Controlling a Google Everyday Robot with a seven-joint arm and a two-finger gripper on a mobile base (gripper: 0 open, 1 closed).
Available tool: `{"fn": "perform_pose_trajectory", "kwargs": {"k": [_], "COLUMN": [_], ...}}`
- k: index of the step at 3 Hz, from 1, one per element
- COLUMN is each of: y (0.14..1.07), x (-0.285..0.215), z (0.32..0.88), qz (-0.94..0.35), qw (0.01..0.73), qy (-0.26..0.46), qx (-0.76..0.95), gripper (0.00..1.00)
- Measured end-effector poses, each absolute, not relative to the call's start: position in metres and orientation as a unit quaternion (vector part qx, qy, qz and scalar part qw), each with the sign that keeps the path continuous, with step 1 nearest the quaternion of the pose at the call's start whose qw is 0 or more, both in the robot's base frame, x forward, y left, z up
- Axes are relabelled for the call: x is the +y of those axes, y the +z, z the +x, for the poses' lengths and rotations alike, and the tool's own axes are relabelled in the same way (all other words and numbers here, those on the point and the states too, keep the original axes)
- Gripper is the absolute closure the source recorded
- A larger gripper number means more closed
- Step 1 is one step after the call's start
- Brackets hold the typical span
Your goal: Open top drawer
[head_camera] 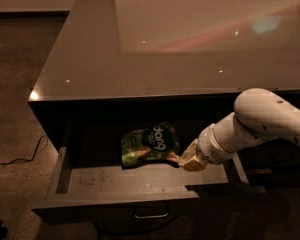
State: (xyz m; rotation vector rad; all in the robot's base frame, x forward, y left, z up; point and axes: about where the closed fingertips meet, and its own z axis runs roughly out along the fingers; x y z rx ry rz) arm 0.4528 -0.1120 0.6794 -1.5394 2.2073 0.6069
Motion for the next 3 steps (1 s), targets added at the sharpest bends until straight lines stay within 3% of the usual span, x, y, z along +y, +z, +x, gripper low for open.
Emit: {"fn": "perform_pose_trajectory", "kwargs": {"k": [1,3], "y": [0.662,0.642], "x": [-0.103,-0.087], "z": [0.447,0.428], "qz": [-0.554,-0.569], "qw": [0.18,0.158], "qy": [0.226,0.245], "qx": [0.781,0.769], "gripper": [1.0,1.0]}}
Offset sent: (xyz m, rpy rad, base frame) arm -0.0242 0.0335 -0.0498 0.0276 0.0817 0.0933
